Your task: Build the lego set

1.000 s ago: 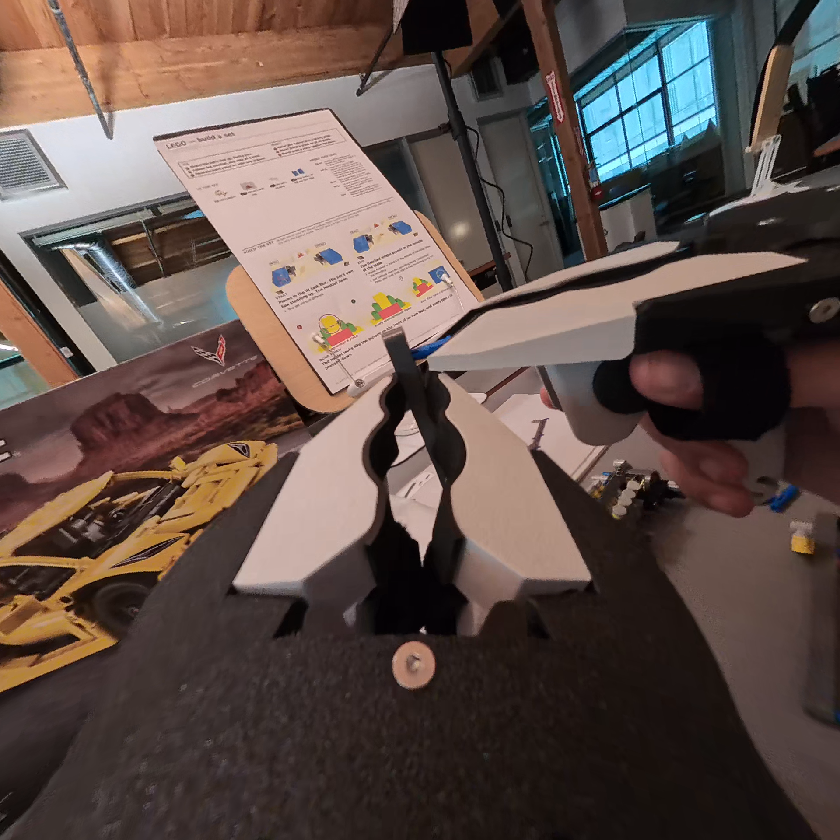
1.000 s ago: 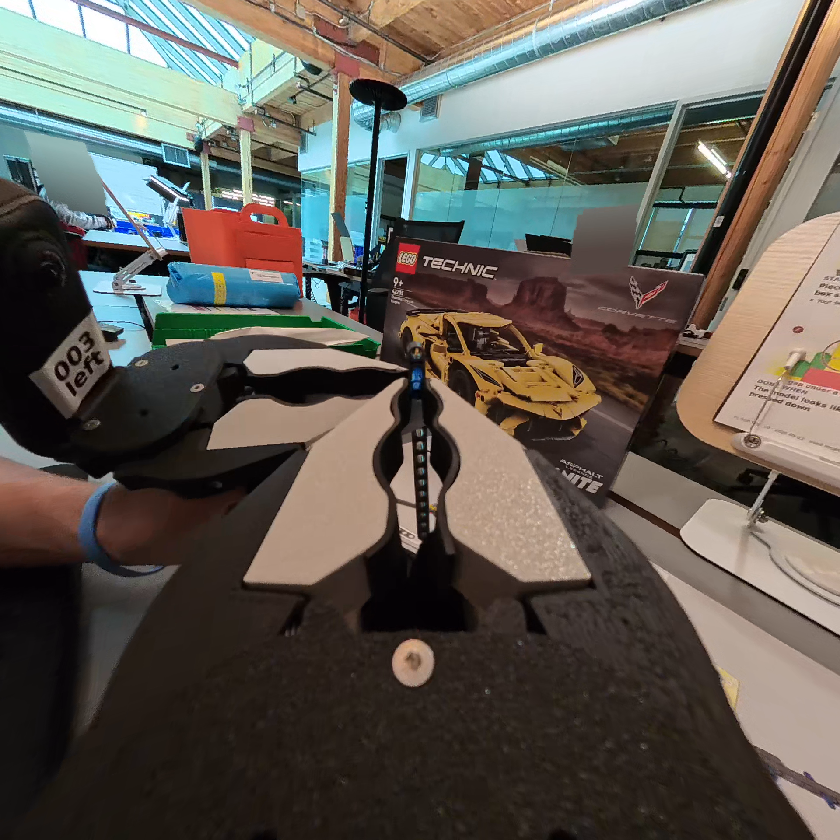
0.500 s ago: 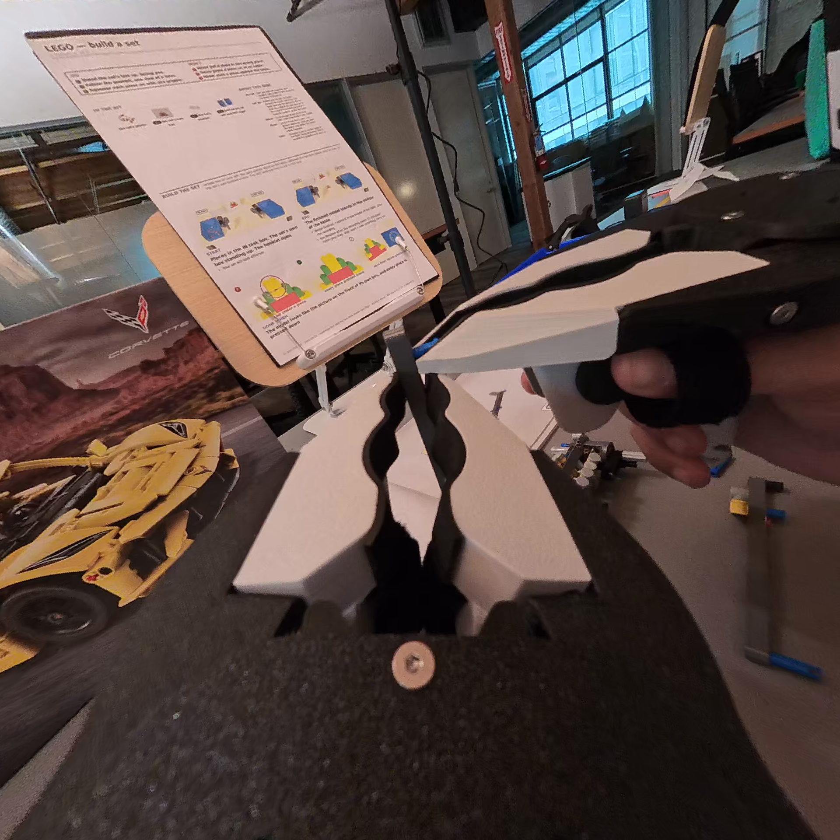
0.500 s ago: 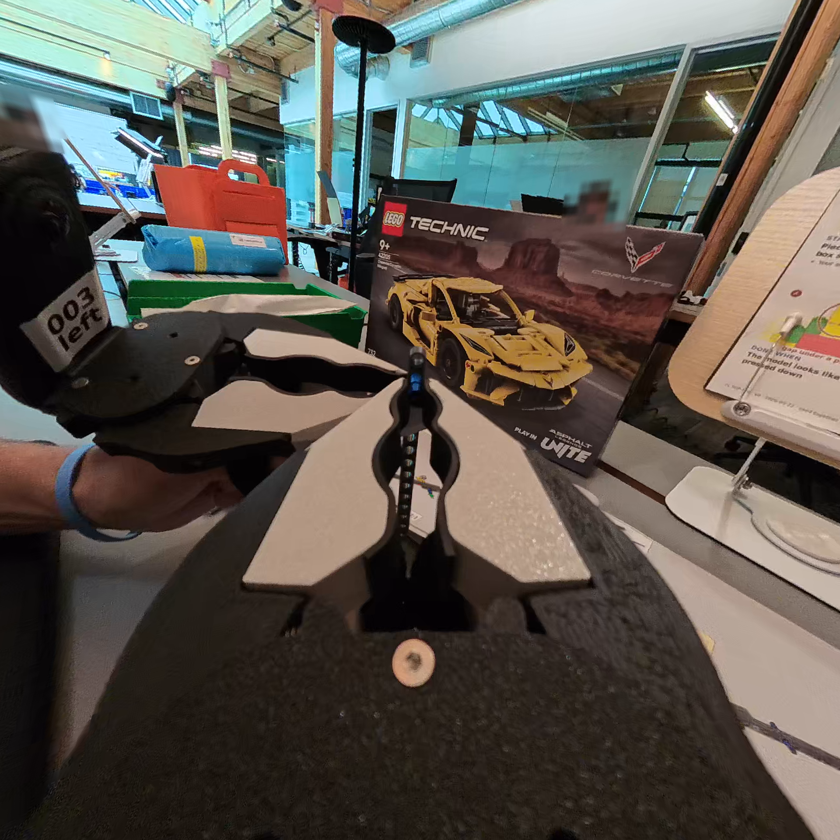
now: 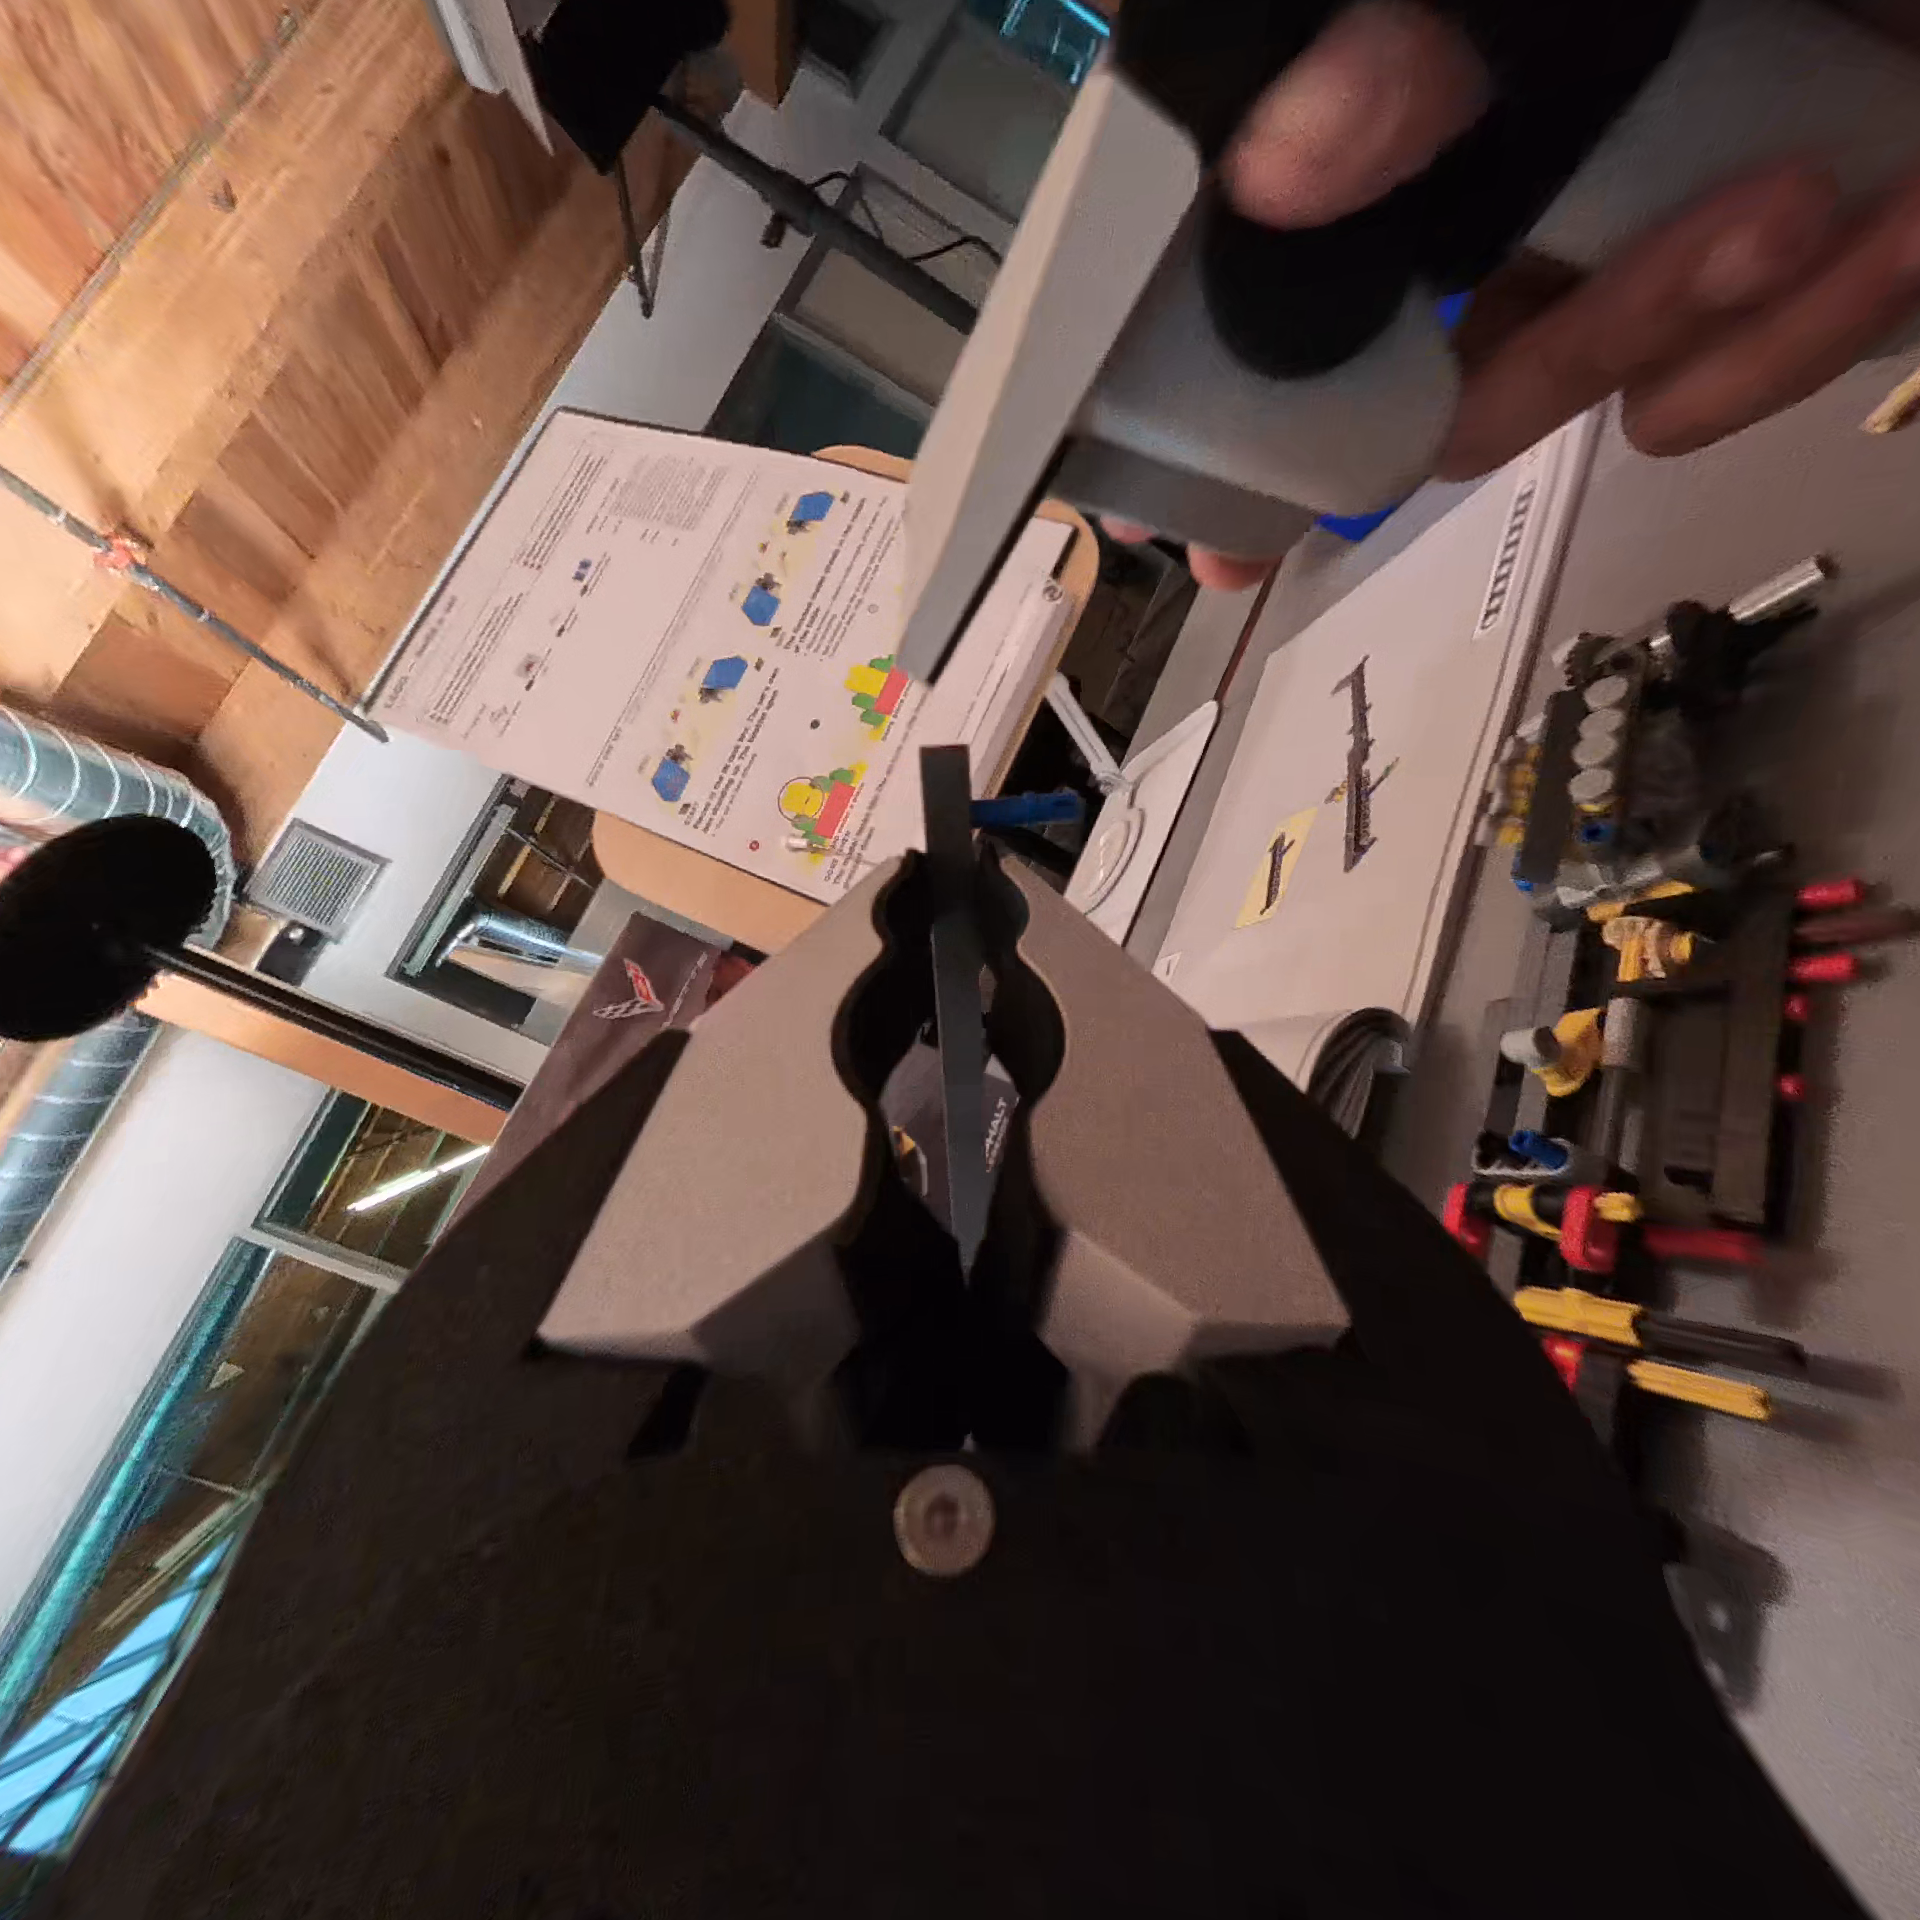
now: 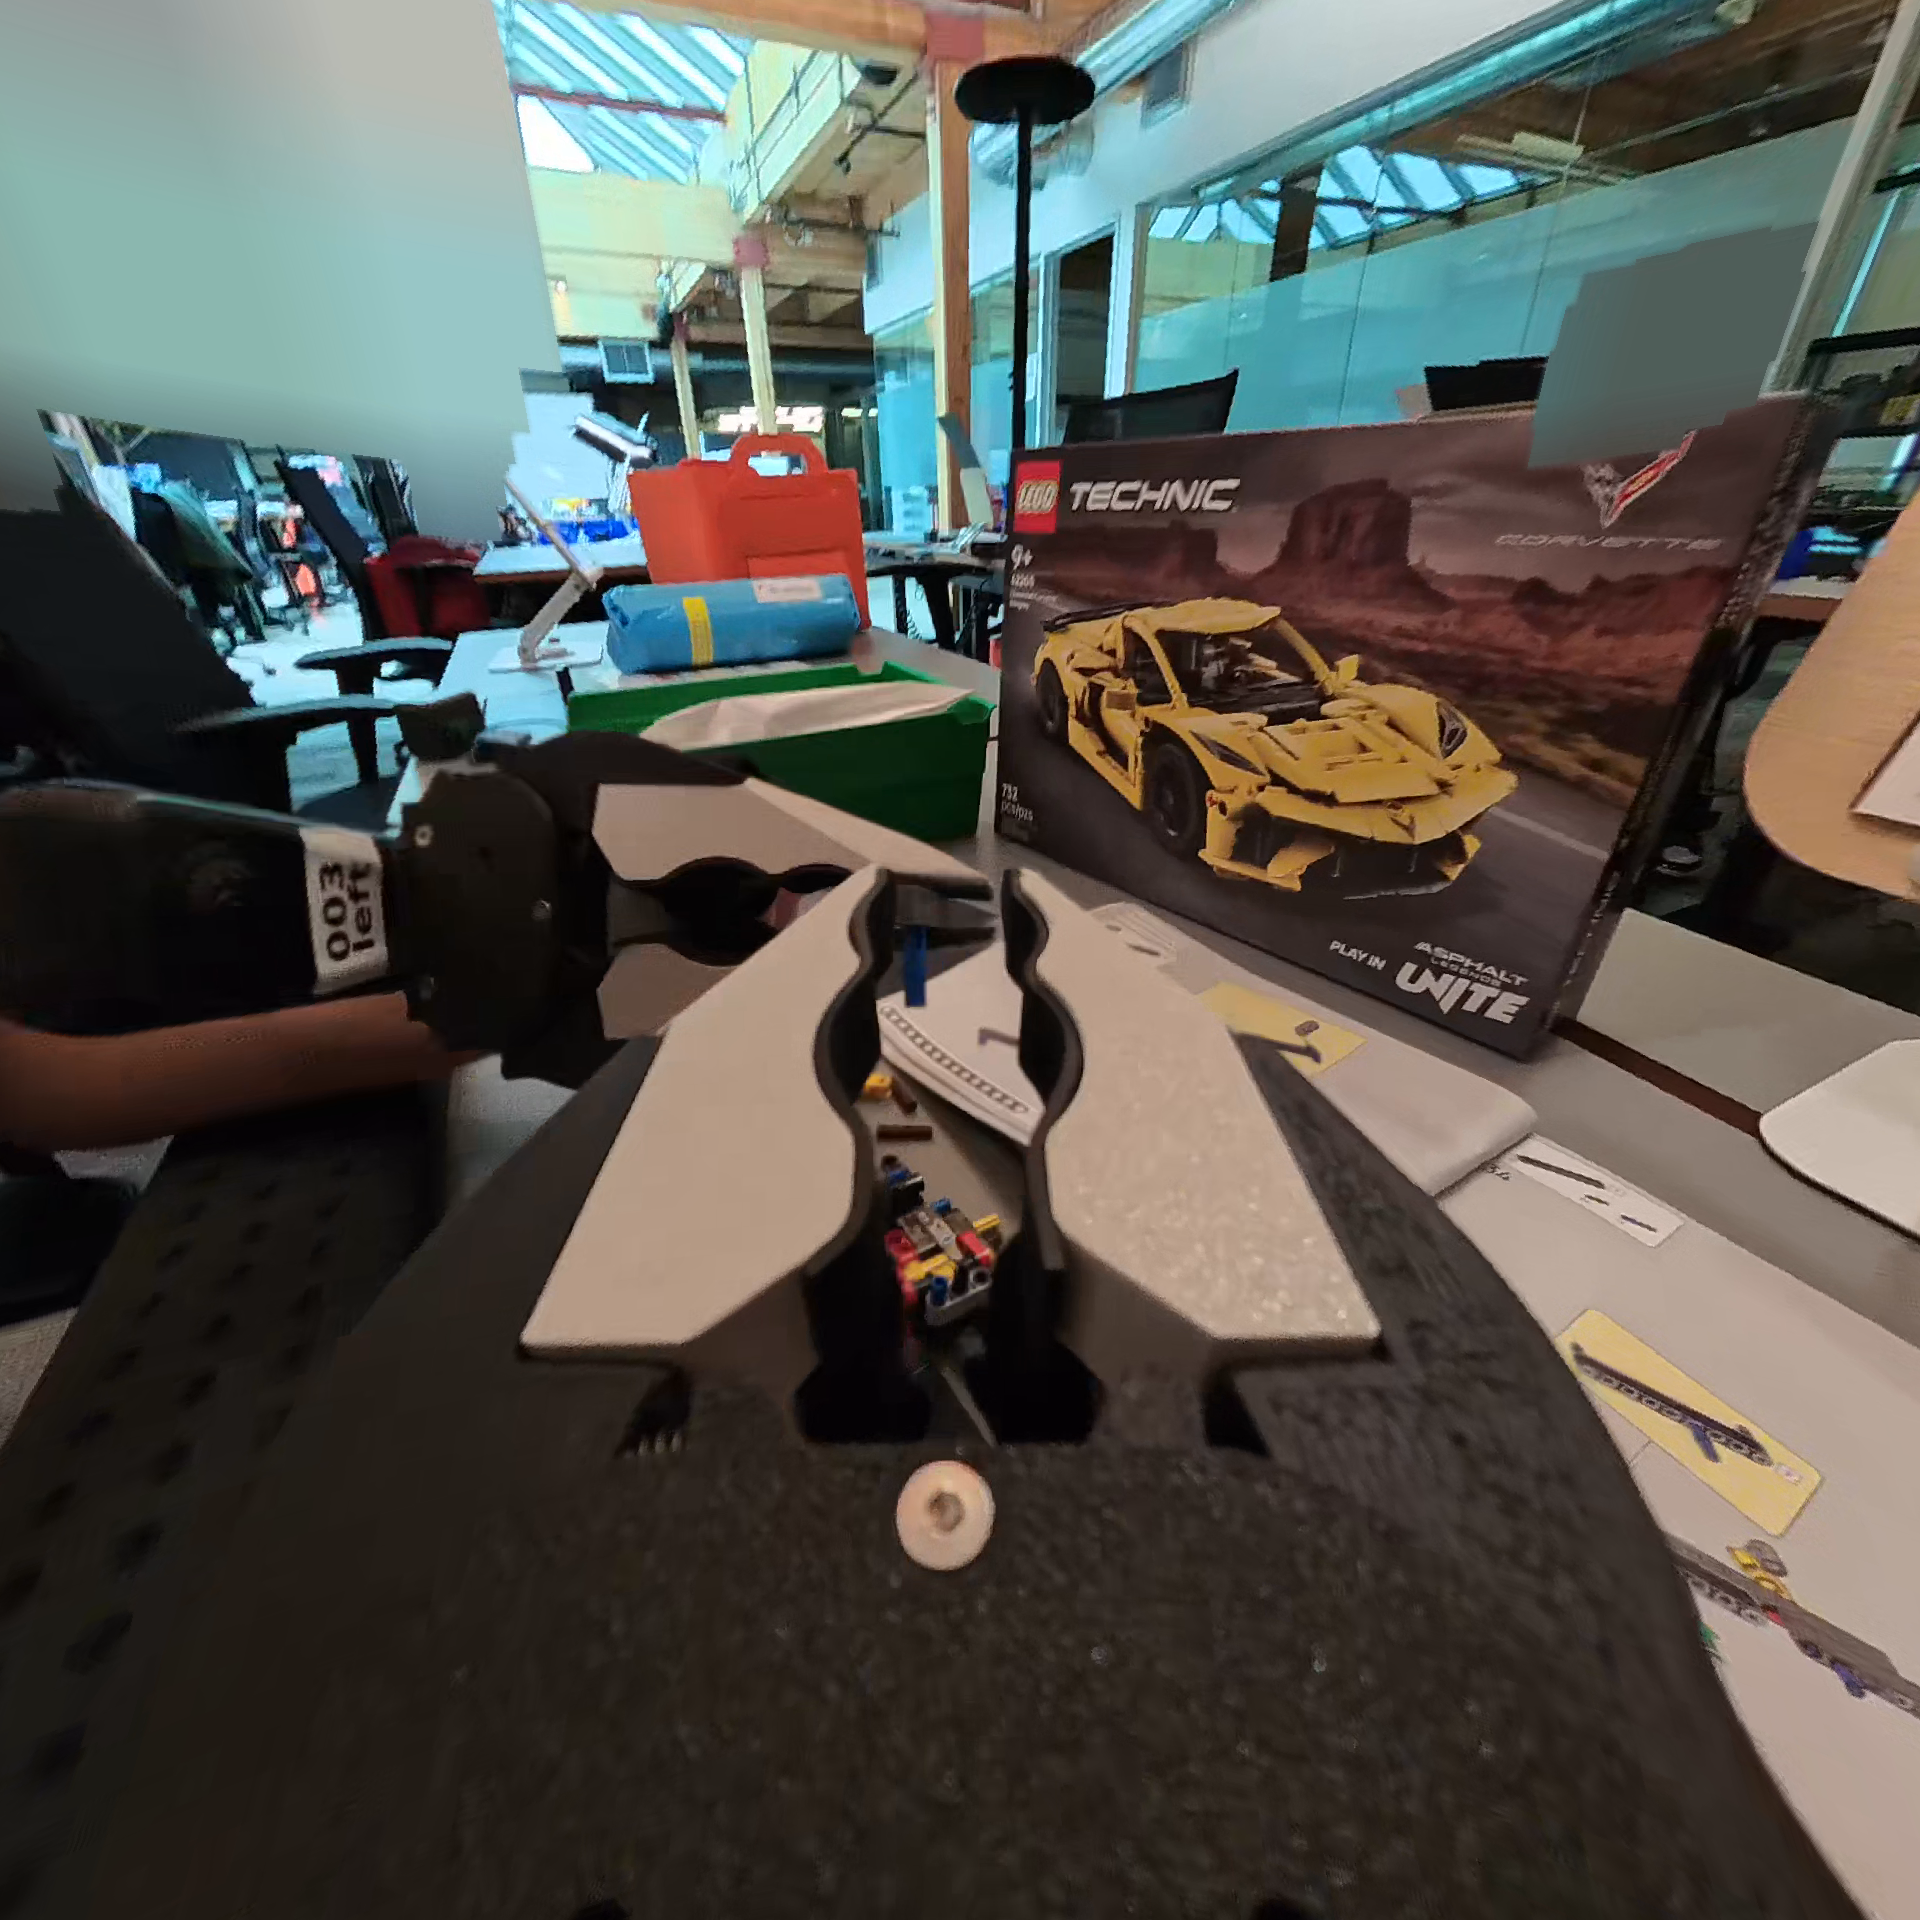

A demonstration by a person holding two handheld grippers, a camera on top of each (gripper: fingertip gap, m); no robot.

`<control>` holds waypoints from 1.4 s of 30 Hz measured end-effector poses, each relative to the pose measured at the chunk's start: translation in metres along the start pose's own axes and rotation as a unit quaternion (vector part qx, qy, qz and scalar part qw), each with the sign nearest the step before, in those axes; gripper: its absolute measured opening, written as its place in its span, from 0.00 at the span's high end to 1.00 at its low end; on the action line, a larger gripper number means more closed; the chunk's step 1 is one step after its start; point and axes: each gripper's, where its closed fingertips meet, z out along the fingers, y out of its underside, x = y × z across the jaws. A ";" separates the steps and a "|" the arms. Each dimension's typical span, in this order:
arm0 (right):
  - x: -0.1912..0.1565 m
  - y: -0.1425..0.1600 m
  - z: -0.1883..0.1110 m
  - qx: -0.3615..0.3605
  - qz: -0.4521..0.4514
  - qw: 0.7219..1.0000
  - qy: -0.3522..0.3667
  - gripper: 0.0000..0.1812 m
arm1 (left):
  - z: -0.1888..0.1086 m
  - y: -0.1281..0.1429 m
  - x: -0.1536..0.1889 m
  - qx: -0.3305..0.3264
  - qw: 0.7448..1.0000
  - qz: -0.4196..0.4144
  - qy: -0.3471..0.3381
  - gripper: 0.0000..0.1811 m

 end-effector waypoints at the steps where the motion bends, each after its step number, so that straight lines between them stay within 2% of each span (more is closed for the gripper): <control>1: -0.004 0.004 0.002 -0.012 -0.009 1.000 -0.010 0.87 | 0.000 -0.002 0.003 0.003 1.000 0.004 0.003 0.96; 3: -0.011 0.015 0.004 -0.041 -0.046 0.998 -0.025 0.87 | 0.000 -0.004 0.003 0.003 1.000 0.019 -0.002 0.96; 6: -0.004 0.027 0.002 -0.075 -0.079 0.994 -0.002 0.88 | 0.000 -0.002 0.004 -0.004 0.999 0.050 -0.008 0.96; 10: -0.006 0.029 0.001 -0.075 -0.026 0.997 -0.026 0.86 | -0.001 -0.006 0.006 0.000 0.997 0.071 -0.012 0.96; 12: -0.007 0.036 0.000 -0.098 -0.059 0.993 -0.032 0.81 | 0.000 -0.006 0.012 0.004 0.999 0.051 0.013 0.96; 14: -0.011 0.044 -0.005 -0.143 -0.123 0.982 -0.036 0.83 | -0.001 -0.007 0.018 0.019 0.998 0.009 0.053 0.96; 17: -0.022 0.048 -0.011 -0.237 -0.180 0.951 -0.085 0.78 | -0.007 -0.007 0.034 0.036 0.981 -0.099 0.164 0.96; 21: -0.024 0.054 -0.018 -0.352 -0.338 0.864 -0.124 0.80 | -0.015 -0.007 0.050 0.029 0.963 -0.120 0.238 0.96; 24: -0.026 0.055 -0.016 -0.372 -0.385 0.832 -0.146 0.82 | -0.017 -0.008 0.056 0.022 0.962 -0.110 0.250 0.96; 27: -0.023 0.061 -0.018 -0.388 -0.388 0.821 -0.156 0.83 | -0.017 -0.006 0.056 0.016 0.963 -0.105 0.249 0.96; 34: -0.023 0.061 -0.014 -0.374 -0.390 0.829 -0.145 0.86 | -0.017 -0.006 0.055 0.007 0.961 -0.113 0.253 0.96; 42: -0.026 0.062 -0.013 -0.377 -0.399 0.822 -0.153 0.87 | -0.017 -0.007 0.055 0.007 0.958 -0.128 0.257 0.96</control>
